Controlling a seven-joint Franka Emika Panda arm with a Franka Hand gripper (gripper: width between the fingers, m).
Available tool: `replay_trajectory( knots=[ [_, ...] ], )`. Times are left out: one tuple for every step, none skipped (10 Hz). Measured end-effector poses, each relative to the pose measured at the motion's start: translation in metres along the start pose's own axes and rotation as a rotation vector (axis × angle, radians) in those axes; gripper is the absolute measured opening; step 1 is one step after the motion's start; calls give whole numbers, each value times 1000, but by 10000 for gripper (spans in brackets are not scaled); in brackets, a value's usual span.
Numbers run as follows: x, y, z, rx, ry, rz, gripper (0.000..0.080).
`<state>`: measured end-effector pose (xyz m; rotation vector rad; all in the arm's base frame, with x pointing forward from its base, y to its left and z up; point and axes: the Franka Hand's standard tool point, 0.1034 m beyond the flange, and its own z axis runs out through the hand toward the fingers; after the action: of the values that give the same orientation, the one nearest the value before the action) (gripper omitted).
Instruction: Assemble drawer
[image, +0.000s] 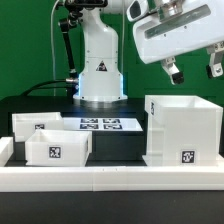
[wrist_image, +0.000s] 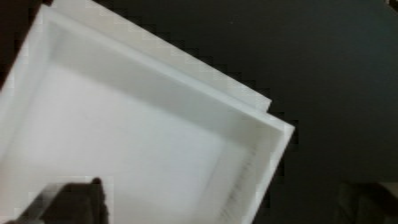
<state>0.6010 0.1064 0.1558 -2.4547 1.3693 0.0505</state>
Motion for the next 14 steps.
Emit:
replay_trajectory(
  knots=[
    [1,11,-1,-92,-3,-222,649],
    [7,16,-2,-106,0,-338,649],
    [11,20,-3,-127,1,-463,649],
    [12,22,-2,-153,4,-583,649],
    [12,22,-2,-152,0,-640,649],
    [13,22,-2,-153,-4,-698,649],
    [13,22,-2,-154,-10,-771,649],
    [15,24,-3,-155,-12,-809,649],
    [27,36,-8,-164,-17,-838,649],
    [43,54,-13,-174,-11,-833,649],
    [54,67,-15,-180,-7,-835,649],
    [68,79,-17,-183,-3,-856,649],
    [87,95,-18,-188,3,-881,649],
    [102,108,-17,-192,-6,-901,649]
  ],
)
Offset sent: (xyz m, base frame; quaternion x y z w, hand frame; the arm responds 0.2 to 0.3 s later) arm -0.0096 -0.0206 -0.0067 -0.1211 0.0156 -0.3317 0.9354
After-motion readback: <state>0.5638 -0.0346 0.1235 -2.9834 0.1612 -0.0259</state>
